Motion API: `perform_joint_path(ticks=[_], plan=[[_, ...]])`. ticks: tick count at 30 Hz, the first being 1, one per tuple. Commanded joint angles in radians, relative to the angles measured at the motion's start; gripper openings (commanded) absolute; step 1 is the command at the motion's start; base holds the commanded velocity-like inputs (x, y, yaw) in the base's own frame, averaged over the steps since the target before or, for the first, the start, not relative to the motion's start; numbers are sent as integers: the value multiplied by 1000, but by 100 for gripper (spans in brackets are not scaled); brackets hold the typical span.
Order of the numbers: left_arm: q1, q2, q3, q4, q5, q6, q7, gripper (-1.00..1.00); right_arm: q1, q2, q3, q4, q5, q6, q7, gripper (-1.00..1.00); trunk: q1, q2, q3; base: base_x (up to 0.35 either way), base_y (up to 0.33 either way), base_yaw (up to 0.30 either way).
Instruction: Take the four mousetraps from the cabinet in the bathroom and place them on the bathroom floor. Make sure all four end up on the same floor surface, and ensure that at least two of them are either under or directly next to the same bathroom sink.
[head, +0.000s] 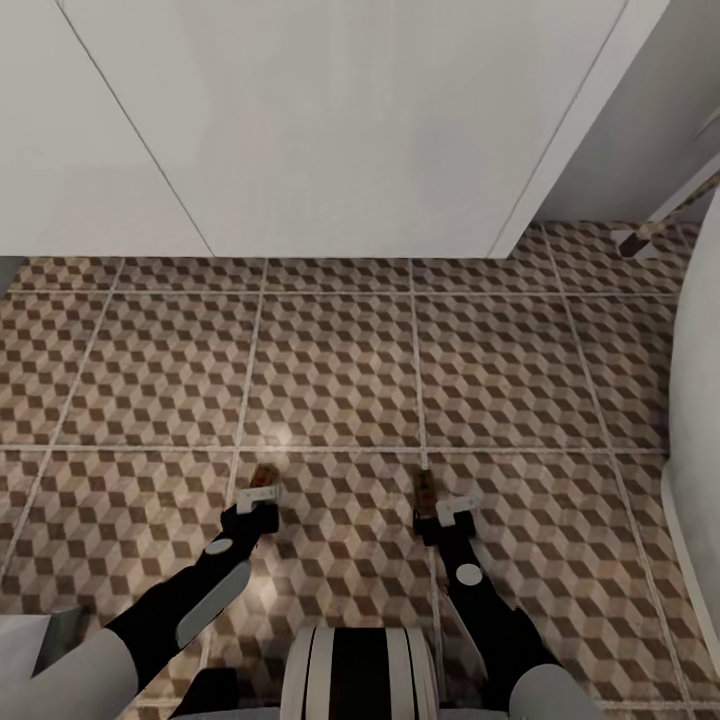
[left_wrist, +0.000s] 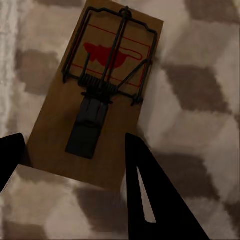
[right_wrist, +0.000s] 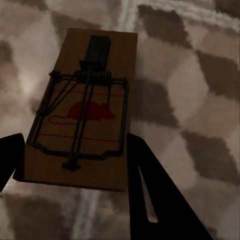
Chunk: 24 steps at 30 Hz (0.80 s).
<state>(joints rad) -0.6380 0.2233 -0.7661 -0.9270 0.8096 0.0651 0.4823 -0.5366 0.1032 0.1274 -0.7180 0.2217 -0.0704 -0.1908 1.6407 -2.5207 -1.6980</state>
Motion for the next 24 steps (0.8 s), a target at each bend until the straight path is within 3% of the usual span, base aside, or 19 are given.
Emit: perform_joint_path(ticks=[1, 4, 9, 13, 17, 21, 24], plan=[[-1, -4, 29, -16, 3, 21, 6, -100, 0, 0, 2, -29, 5, 6, -5, -100, 0, 0, -6, 0, 0, 0], [-1, -16, 77, -85, 0, 65, 5, -100, 0, -2, 2, -111, 5, 52, -5, -100, 1, -1, -15, 0, 0, 0], [-2, -12, 91, -174, -27, 130, 9, -100, 0, -1, 4, -179, 6, 80, -6, -100, 1, -1, -21, 0, 0, 0], [-2, 12, 94, -246, -39, 148, 11, -100, 0, -1, 4, -195, 9, 83, -7, -100, 1, -1, -23, 0, 0, 0], [-2, 62, 124, -358, -42, 197, 11, -100, 0, -1, 2, -207, 11, 87, -22, -100, 1, -1, -23, 0, 0, 0], [-2, 80, 172, -426, -42, 275, 12, -100, 0, -1, 2, -265, 11, 109, -35, -100, 1, -1, -23, 0, 0, 0], [-2, 83, 188, -444, -42, 295, 12, -100, 0, -2, 1, -324, 11, 162, -38, -100, 1, -1, -23, 0, 0, 0]])
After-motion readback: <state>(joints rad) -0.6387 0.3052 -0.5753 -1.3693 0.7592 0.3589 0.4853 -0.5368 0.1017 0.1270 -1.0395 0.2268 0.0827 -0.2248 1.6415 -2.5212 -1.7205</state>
